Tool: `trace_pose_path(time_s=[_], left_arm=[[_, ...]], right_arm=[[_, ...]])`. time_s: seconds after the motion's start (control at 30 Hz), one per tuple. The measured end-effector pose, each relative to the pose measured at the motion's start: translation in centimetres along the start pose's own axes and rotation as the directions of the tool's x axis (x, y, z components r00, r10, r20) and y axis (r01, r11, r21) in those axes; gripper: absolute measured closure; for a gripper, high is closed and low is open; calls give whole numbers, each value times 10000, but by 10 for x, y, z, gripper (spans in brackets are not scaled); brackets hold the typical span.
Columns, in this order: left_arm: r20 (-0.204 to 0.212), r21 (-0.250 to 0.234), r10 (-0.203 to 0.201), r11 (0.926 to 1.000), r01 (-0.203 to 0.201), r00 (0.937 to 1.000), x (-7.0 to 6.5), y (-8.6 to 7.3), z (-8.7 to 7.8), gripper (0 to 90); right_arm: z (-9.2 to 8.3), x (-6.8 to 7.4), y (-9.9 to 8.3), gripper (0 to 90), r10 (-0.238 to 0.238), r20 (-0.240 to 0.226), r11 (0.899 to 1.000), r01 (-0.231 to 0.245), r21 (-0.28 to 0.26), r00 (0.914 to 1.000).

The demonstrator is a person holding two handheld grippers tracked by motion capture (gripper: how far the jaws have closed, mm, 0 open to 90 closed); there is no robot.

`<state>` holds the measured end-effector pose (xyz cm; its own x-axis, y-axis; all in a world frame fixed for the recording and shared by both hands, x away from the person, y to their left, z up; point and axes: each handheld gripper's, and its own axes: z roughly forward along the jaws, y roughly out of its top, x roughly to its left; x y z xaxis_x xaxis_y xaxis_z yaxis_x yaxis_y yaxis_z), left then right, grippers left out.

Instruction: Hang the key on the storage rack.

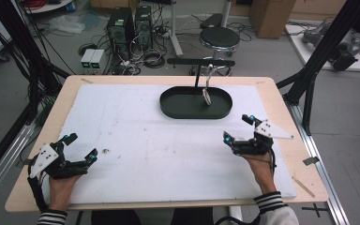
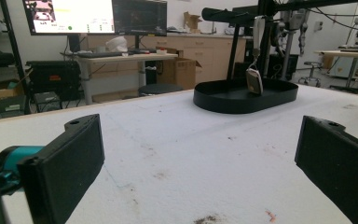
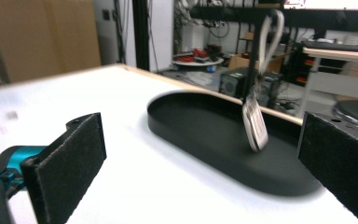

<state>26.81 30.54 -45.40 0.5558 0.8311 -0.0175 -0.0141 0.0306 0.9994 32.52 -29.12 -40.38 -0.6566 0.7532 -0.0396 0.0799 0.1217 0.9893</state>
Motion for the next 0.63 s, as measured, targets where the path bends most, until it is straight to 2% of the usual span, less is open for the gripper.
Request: trace_pose_path(time_s=[0.1,0.2,0.37,0.47,0.63], left_arm=[[-11,-4,-37,10000,37,10000,0,0,0,17],[-15,-7,-37,10000,37,10000,0,0,0,17],[-3,-14,25,10000,-25,10000,0,0,0,17],[1,-17,17,10000,-17,10000,0,0,0,17],[-6,-11,20,10000,-20,10000,0,0,0,17]], right_arm=[[-13,1,-17,2,110,253,9997,-104,-228,9996],[-24,0,-32,2,388,318,9969,-366,-695,9987],[-30,-4,-52,2,894,475,9931,-854,-803,9949],[-30,-3,-52,3,860,550,9937,-817,-761,9948],[-29,2,-52,3,356,617,9972,-314,-680,9975]])
